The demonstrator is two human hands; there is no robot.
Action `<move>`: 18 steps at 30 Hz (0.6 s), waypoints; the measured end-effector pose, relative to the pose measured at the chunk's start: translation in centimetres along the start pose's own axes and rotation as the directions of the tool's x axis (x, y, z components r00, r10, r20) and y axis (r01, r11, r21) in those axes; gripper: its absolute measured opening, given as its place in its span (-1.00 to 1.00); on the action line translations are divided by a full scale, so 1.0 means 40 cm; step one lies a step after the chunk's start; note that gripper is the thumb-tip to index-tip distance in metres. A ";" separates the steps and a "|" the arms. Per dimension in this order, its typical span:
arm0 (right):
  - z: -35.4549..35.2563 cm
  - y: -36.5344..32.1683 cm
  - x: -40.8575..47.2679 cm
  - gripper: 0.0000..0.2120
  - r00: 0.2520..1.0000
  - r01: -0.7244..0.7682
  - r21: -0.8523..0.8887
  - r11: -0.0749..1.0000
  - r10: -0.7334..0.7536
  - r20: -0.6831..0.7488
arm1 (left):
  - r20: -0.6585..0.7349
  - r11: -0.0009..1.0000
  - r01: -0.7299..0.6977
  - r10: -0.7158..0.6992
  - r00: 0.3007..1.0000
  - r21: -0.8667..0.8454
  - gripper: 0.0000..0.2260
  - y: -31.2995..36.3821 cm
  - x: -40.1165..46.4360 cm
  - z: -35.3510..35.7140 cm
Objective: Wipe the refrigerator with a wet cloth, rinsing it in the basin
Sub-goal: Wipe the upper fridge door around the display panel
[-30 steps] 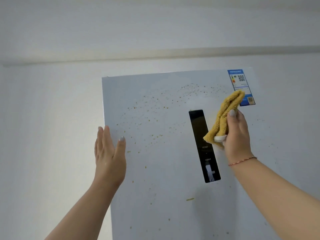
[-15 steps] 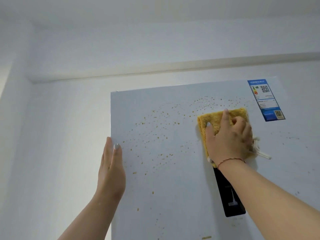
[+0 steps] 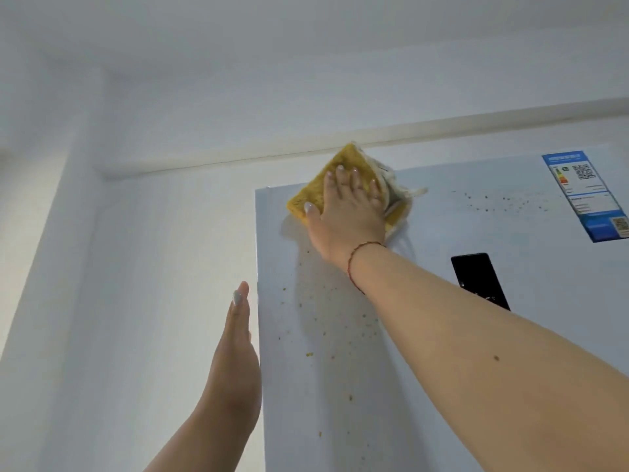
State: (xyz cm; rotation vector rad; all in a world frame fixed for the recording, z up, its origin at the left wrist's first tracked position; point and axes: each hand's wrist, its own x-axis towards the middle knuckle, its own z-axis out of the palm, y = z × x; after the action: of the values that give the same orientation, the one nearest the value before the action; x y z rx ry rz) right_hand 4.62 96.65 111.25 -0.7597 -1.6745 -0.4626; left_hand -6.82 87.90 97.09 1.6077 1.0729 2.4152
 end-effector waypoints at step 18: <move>0.029 0.044 -0.046 -0.38 0.893 0.446 -0.281 0.850 -0.446 0.066 | 0.045 0.993 -0.104 0.101 0.994 0.063 -0.52 -0.044 0.007 -0.013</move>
State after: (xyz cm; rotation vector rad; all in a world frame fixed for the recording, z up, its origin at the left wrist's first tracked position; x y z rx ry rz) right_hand 5.22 98.23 109.02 -0.5685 -1.8053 -1.0564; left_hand -7.94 89.07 96.19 1.7678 1.1000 2.4208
